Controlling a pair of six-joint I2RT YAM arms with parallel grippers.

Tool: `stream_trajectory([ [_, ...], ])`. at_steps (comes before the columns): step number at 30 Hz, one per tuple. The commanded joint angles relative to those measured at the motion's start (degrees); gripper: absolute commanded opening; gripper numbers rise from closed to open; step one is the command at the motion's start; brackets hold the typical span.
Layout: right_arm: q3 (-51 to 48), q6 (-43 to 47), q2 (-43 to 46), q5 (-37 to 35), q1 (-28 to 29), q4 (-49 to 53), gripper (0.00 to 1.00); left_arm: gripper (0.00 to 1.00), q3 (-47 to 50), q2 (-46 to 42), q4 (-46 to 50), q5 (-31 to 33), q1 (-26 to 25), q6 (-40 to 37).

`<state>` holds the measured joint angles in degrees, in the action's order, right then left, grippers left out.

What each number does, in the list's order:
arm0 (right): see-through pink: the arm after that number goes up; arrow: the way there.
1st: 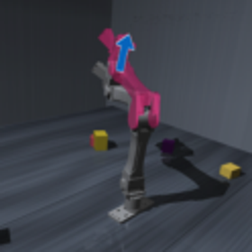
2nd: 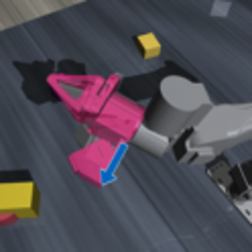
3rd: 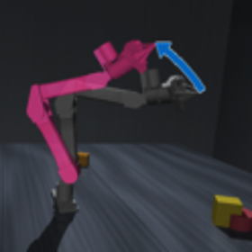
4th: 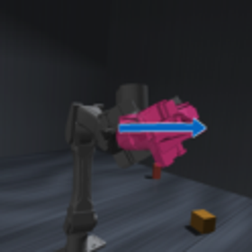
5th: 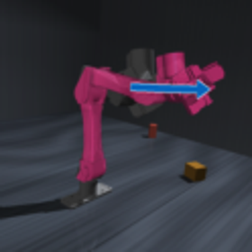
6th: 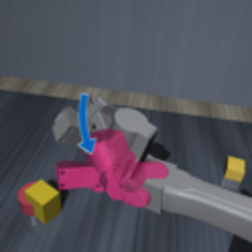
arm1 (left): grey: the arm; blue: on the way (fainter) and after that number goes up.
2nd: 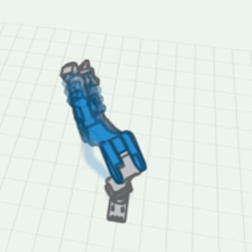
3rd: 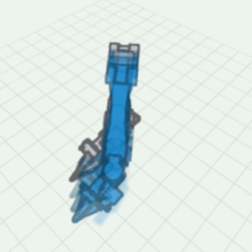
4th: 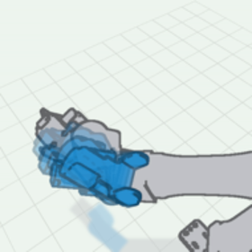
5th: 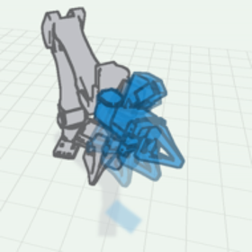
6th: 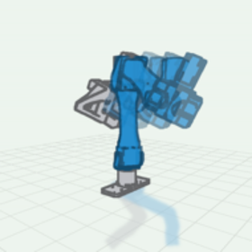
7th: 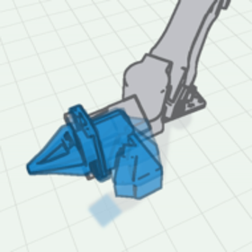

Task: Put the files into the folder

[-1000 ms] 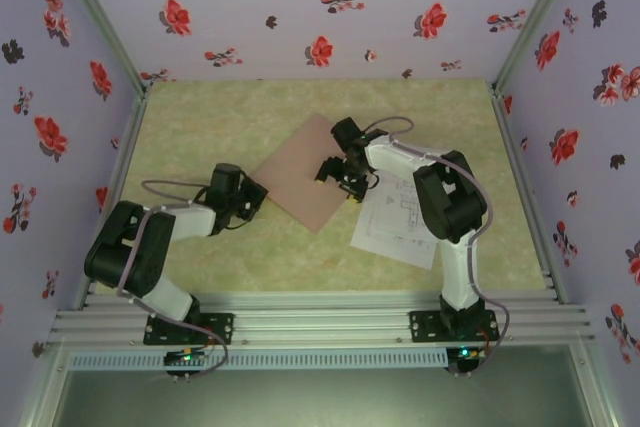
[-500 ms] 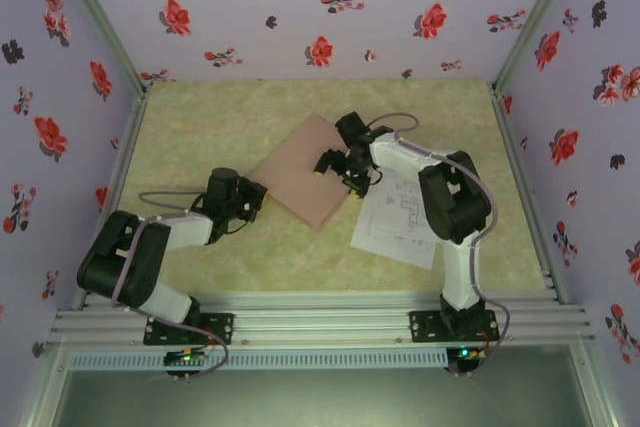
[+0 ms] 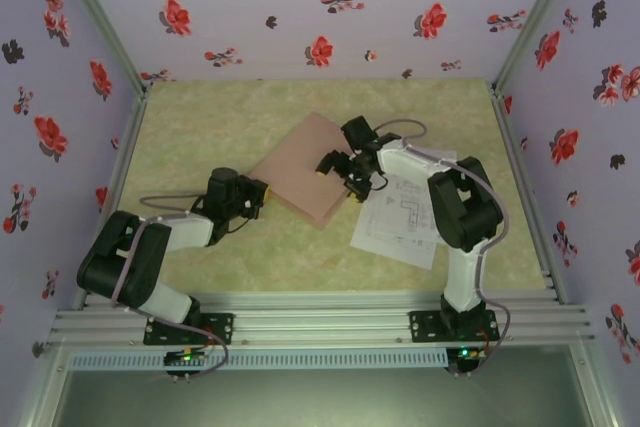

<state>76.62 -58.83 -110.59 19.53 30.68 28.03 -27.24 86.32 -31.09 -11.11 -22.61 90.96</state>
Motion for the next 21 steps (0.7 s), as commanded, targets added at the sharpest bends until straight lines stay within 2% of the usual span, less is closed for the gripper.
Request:
stream_trajectory([
  [1,-2.61,-2.23,4.18,-0.45,-0.88,-3.48,0.96,0.0,0.71,-1.34,-2.11,1.53,-0.42,2.08],
  [7,-5.36,-6.07,2.73,1.98,-0.88,-13.66,0.89,0.0,1.01,-1.01,-3.16,1.62,-0.92,3.23],
  [14,-4.49,-8.62,0.72,2.3,-0.88,-18.45,0.83,0.0,1.05,-0.82,-4.19,1.67,-1.32,4.64],
  [18,-5.71,-9.84,1.4,1.96,-0.88,-21.0,0.72,0.0,1.14,-1.03,-3.98,1.71,-1.46,4.76],
  [21,-6.0,-10.06,1.78,1.44,-0.88,-22.27,0.56,0.0,1.4,-1.09,-3.8,1.64,-1.62,4.84],
])
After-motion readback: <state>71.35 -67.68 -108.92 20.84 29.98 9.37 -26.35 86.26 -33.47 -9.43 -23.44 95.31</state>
